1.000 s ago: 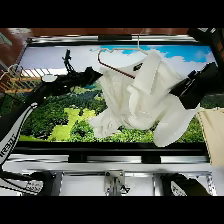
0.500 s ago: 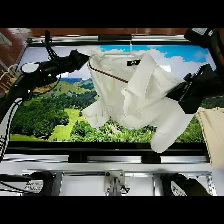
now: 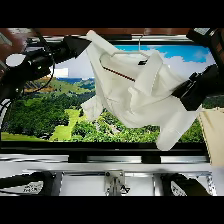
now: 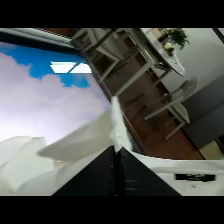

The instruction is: Fold the shirts.

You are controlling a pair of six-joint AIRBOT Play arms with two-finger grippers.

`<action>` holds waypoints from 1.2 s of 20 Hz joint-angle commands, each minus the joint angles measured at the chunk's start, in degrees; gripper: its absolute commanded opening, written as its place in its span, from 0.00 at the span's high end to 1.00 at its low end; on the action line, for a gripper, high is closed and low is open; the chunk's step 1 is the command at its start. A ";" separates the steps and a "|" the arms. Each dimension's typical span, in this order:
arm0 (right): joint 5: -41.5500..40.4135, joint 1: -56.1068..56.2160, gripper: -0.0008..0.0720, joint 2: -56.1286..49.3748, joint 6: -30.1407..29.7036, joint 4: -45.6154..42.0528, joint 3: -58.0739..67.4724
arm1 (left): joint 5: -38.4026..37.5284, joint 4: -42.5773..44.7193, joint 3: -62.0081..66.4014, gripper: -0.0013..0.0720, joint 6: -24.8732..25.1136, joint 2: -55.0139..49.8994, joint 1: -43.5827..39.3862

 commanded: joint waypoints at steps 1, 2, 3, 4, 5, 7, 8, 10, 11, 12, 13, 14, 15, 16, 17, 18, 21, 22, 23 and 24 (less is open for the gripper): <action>-0.96 -0.04 0.89 -0.02 4.00 -0.02 -0.02 | -0.83 -2.19 4.90 0.91 4.09 1.57 -6.60; -1.03 -0.04 0.89 -0.02 5.35 -0.02 -0.02 | -1.51 -2.19 6.58 0.91 4.15 1.57 -8.70; -1.11 -0.04 0.89 -0.02 6.23 -0.02 -0.02 | -3.06 -2.19 8.26 0.91 5.62 1.57 -10.84; -1.62 -0.04 0.89 -0.02 7.15 -0.07 -0.02 | -5.38 -2.19 9.75 0.91 6.64 1.57 -12.55; -2.62 -0.04 0.89 -0.02 8.52 -0.17 -0.02 | -8.20 -1.97 10.99 0.91 6.88 1.60 -14.01; -6.27 -0.04 0.89 0.00 11.17 -0.15 0.00 | -14.84 -0.52 12.35 0.91 6.80 1.77 -15.39; -8.13 -0.04 0.89 0.00 12.41 -0.15 0.00 | -18.21 1.55 12.39 0.91 5.44 2.12 -15.47; -11.21 -0.11 0.89 0.04 13.97 -0.20 0.24 | -22.69 10.67 12.39 0.91 -0.61 2.86 -15.30; -12.11 -0.11 0.89 0.04 14.16 -0.17 0.61 | -24.22 17.55 12.39 0.91 -3.89 3.34 -15.23; -12.66 -0.11 0.89 0.04 14.43 -0.17 1.20 | -24.94 24.65 12.39 0.91 -7.23 3.74 -15.10; -12.81 -0.11 0.89 0.04 14.62 -0.15 1.88 | -24.96 30.93 12.39 0.91 -10.12 3.96 -14.88; -12.70 -0.11 0.89 0.04 15.06 -0.04 2.58 | -24.68 36.17 12.39 0.91 -12.61 3.96 -14.67; -12.61 -0.11 0.89 0.04 15.43 0.13 3.30 | -23.87 40.92 12.39 0.90 -14.91 3.85 -14.23; -12.37 -0.11 0.89 0.04 15.45 0.87 4.09 | -22.86 43.47 12.39 0.90 -16.02 3.69 -13.88; -12.26 -0.11 0.89 0.04 15.54 1.95 4.63 | -21.70 44.15 12.39 0.80 -15.91 3.58 -13.40; -11.98 -0.11 0.89 0.04 15.91 2.54 5.20 | -20.22 44.06 12.39 0.51 -15.93 3.65 -12.92; -12.20 -0.11 0.89 0.04 17.88 0.98 6.43 | -15.02 43.19 13.57 0.22 -15.96 5.25 -11.34; -13.29 -0.11 0.89 0.04 19.15 -1.68 7.28 | -13.38 42.58 15.21 0.22 -15.96 6.05 -11.02; -15.06 -0.11 0.89 0.04 21.53 -5.16 8.41 | -12.28 42.60 17.49 0.22 -15.93 6.86 -10.82; -17.11 -0.11 0.89 0.02 24.70 -10.38 10.08 | -11.43 42.60 19.80 0.22 -15.91 7.58 -10.78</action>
